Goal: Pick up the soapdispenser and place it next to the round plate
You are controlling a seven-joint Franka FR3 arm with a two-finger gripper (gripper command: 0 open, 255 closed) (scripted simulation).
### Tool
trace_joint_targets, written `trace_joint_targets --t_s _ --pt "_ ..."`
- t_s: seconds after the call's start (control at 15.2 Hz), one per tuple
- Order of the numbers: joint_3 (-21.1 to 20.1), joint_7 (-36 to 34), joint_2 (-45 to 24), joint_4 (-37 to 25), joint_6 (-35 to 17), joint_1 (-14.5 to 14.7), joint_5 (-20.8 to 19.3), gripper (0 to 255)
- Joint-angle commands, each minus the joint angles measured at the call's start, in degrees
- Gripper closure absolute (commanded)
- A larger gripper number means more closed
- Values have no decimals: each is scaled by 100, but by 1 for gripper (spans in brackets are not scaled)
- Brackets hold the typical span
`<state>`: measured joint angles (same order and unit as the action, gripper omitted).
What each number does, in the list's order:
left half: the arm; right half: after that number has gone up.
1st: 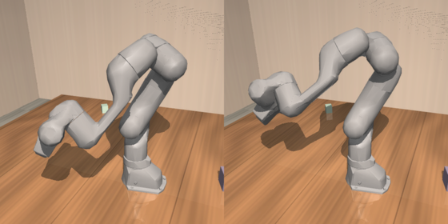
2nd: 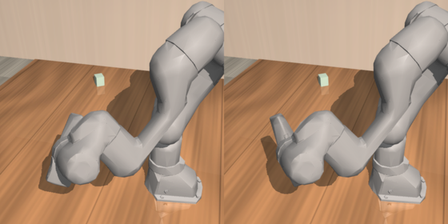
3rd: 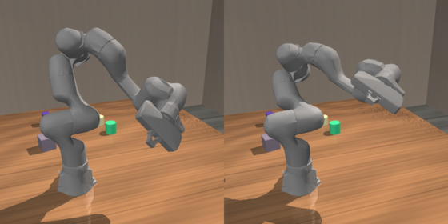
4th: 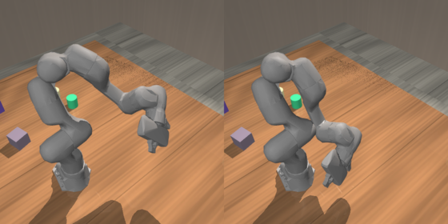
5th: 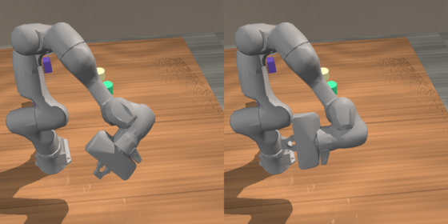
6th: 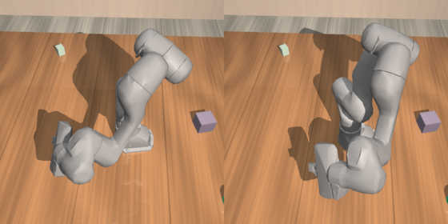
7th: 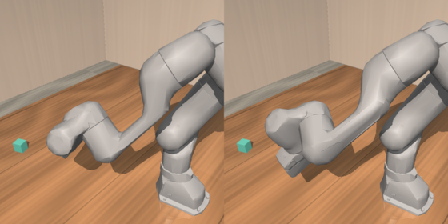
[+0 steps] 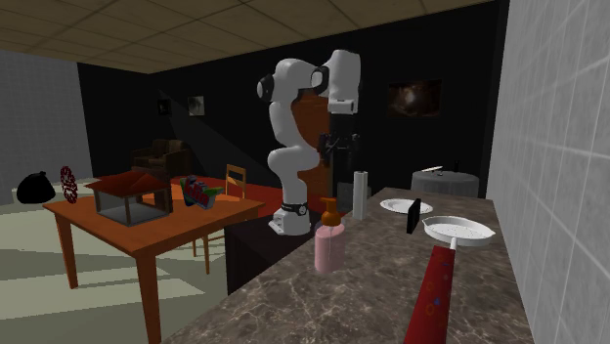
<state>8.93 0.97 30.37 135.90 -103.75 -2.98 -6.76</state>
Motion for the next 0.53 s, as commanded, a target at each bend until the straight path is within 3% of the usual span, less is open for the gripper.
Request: trace_joint_targets --t_s 0.0,0.46 --pt "195 148 -343 -48 -340 -66 -22 0" --pt "734 615 -1634 -377 -1373 -192 185 0"
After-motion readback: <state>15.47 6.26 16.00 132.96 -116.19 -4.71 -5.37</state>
